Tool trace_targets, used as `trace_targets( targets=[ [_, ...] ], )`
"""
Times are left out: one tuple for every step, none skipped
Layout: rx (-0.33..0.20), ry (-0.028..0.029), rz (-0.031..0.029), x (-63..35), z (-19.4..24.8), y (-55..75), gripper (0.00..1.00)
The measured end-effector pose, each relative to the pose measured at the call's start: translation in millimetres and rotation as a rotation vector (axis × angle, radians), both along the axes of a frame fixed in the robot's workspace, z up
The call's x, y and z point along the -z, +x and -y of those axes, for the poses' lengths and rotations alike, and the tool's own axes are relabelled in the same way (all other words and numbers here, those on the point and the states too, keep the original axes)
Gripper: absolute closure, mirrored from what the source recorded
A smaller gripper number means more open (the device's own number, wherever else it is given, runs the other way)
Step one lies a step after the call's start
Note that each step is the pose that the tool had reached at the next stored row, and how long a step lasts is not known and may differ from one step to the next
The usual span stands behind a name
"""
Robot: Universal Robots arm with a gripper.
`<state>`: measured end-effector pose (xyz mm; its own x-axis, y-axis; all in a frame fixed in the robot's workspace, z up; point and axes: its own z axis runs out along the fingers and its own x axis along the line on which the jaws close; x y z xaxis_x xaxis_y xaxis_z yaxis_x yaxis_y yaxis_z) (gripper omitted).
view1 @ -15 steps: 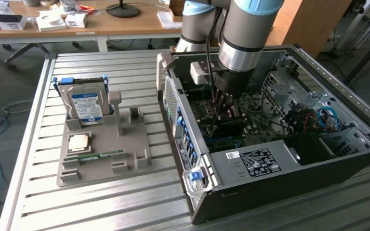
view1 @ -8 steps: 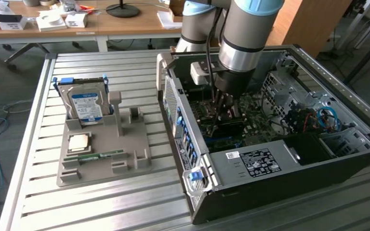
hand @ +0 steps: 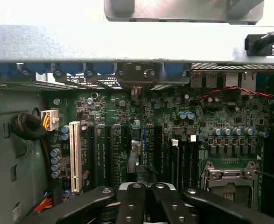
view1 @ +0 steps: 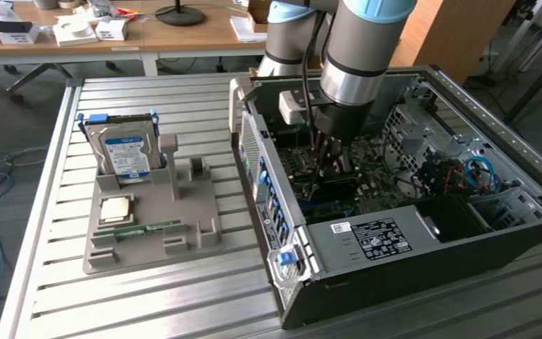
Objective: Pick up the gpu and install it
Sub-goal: 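Press down on the gpu until it lock into place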
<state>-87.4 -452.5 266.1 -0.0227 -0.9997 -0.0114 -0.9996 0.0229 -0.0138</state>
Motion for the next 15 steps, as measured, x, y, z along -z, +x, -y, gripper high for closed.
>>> trace_targets(
  targets=[
    [0.0, 0.0002, 0.0, 0.0, -0.1, 0.0, 0.89],
    [0.0, 0.0003, 0.0001, 0.1, -0.2, 0.0, 0.89],
    [0.0, 0.0004, 0.0001, 0.1, -0.3, 0.0, 0.89],
    [0.0, 0.0004, 0.0, 0.0, -0.3, 0.0, 0.89],
    [0.0, 0.0004, 0.0, 0.0, -0.3, 0.0, 0.89],
    [0.0, 0.0004, 0.0001, 0.0, -0.3, 0.0, 0.89],
    [0.0, 0.0004, 0.0, 0.1, -0.4, 0.0, 0.89],
    [0.0, 0.0004, 0.0, 0.0, -0.4, 0.0, 0.89],
    [0.0, 0.0003, 0.0, 0.1, -0.4, 0.0, 0.89],
    [0.0, 0.0003, -0.0001, 0.4, -0.4, 0.0, 0.89],
    [0.0, 0.0, -0.0002, 0.5, -0.4, -0.1, 0.89],
    [0.0, 0.0, -0.0002, 0.6, -0.3, -0.1, 0.89],
    [0.0, 0.0, -0.0001, 0.8, -0.3, -0.1, 0.89],
    [0.0, 0.0001, 0.0, 1.1, -0.3, -0.1, 0.89],
    [0.0, 0.0001, 0.0, 1.2, -0.4, -0.1, 0.89]
  ],
)
